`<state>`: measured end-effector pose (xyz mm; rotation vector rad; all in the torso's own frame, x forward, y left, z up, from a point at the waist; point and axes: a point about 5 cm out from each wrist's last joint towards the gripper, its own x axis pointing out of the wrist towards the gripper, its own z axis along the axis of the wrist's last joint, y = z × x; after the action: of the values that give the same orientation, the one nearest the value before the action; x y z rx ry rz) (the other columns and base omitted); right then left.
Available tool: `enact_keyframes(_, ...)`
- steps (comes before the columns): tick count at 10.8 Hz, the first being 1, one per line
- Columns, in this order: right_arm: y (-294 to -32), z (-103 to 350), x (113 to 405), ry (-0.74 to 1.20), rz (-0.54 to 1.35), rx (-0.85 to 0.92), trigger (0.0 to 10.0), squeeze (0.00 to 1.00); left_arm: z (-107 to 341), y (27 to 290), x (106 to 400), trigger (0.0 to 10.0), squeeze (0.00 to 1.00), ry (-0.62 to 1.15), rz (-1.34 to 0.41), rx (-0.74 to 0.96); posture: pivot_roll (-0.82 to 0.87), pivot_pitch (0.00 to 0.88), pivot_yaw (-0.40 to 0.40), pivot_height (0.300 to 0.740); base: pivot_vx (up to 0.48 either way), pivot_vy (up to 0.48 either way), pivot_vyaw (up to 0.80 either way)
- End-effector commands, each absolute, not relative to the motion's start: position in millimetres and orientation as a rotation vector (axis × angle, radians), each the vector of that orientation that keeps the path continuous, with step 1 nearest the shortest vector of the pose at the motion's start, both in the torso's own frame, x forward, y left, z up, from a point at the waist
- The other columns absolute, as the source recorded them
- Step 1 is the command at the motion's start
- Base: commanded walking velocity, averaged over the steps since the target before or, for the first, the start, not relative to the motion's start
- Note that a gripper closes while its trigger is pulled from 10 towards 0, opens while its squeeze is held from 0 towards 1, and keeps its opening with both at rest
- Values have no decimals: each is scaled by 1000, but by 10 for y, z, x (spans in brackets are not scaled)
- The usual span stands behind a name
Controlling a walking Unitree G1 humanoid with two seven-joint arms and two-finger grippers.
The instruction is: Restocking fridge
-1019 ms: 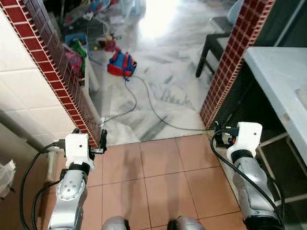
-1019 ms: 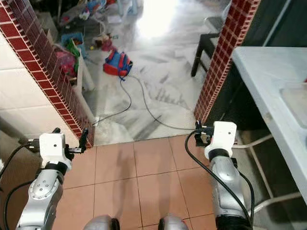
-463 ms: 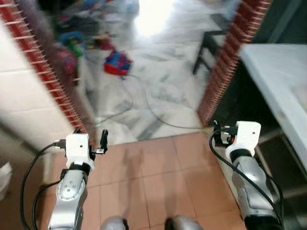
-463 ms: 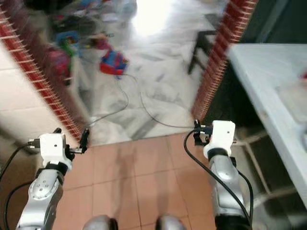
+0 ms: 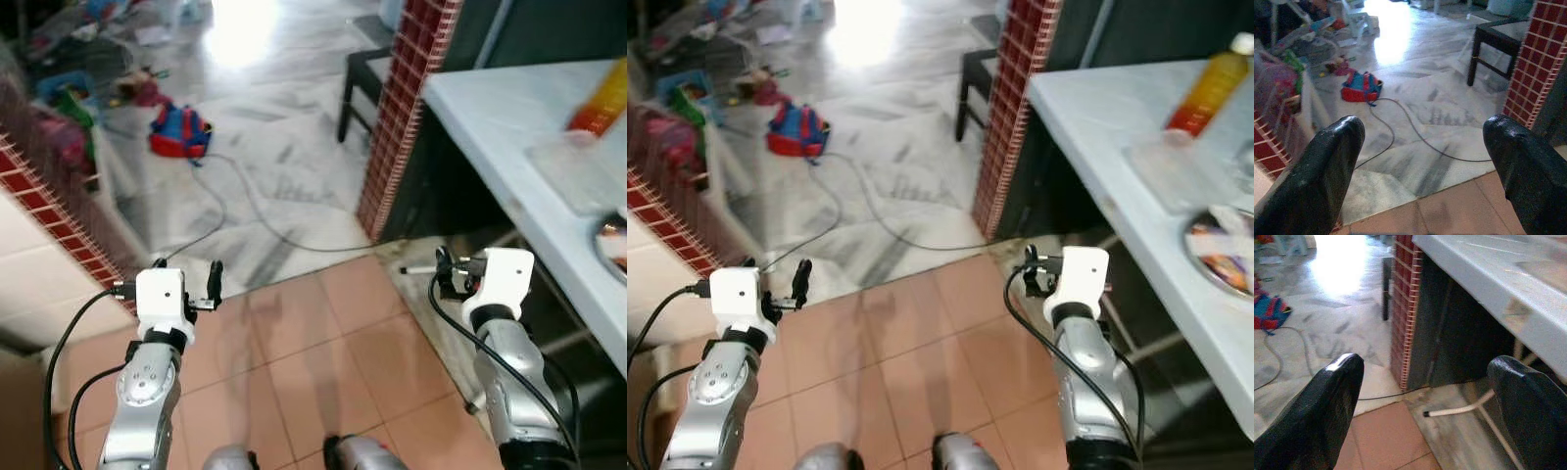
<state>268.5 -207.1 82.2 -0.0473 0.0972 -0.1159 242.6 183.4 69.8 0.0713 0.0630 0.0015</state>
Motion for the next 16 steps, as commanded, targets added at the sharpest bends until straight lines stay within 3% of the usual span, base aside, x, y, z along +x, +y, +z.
enact_keyframes(1, -2073, 829, 2694, 93, -119, -48, 10000, 0, 692, 1852, 2423, 10000, 0, 73, 5, 72, -6, 60, 12, 740, 0, 0, 0)
enact_keyframes(6, -2045, 837, 2709, 86, -91, -85, 10000, 0, 699, 1850, 2446, 10000, 0, 68, 6, 77, -6, 56, 12, 740, 0, 0, 0)
enact_keyframes(11, -2035, 839, 2705, 83, -83, -91, 10000, 0, 693, 1805, 2438, 10000, 0, 64, -13, 91, -8, 59, 7, 740, 0, 0, 800)
enact_keyframes(16, -2032, 838, 2709, 82, -87, -75, 10000, 0, 689, 1808, 2438, 10000, 0, 68, -13, 89, -9, 62, 7, 740, 0, 0, 0)
